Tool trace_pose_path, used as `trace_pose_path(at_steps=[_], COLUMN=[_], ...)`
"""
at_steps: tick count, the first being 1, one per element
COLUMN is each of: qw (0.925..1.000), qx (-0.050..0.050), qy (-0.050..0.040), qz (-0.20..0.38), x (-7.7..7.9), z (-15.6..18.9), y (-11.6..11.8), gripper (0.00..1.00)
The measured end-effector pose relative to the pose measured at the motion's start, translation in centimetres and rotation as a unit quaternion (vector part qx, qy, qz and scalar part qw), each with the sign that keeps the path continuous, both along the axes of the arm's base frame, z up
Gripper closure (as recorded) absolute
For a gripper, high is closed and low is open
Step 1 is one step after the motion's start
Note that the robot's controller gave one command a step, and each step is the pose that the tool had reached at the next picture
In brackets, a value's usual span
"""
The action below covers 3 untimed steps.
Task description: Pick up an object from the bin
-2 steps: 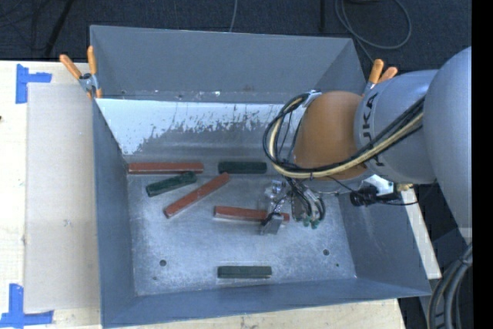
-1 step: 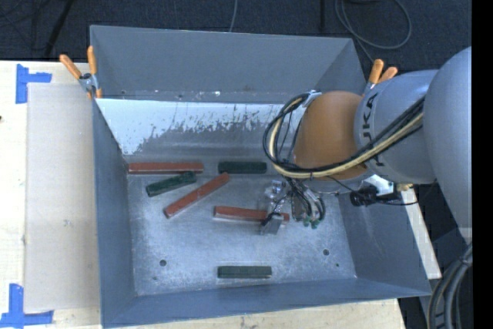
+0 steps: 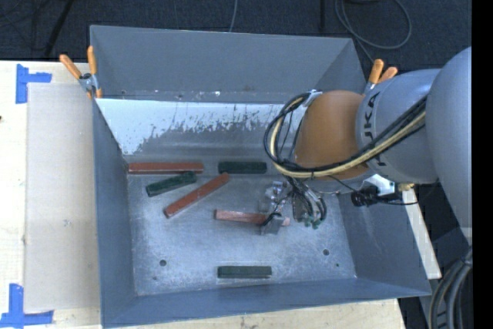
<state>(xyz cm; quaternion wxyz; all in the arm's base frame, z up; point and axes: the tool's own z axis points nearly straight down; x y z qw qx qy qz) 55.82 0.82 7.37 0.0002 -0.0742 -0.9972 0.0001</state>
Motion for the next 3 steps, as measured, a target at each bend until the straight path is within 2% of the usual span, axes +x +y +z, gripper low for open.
trace_pose_path(at_steps=[1, 2, 3], qw=[1.0000, 1.0000, 1.0000], qx=[0.000, 0.000, 0.000], qy=[0.0044, -0.0005, 0.0016], qz=[0.000, 0.000, 0.001], x=[-0.2, 0.0, -0.1], z=[2.0, 3.5, 4.9], y=[0.0, 0.0, 0.0], gripper=[1.00, 1.00, 1.00])
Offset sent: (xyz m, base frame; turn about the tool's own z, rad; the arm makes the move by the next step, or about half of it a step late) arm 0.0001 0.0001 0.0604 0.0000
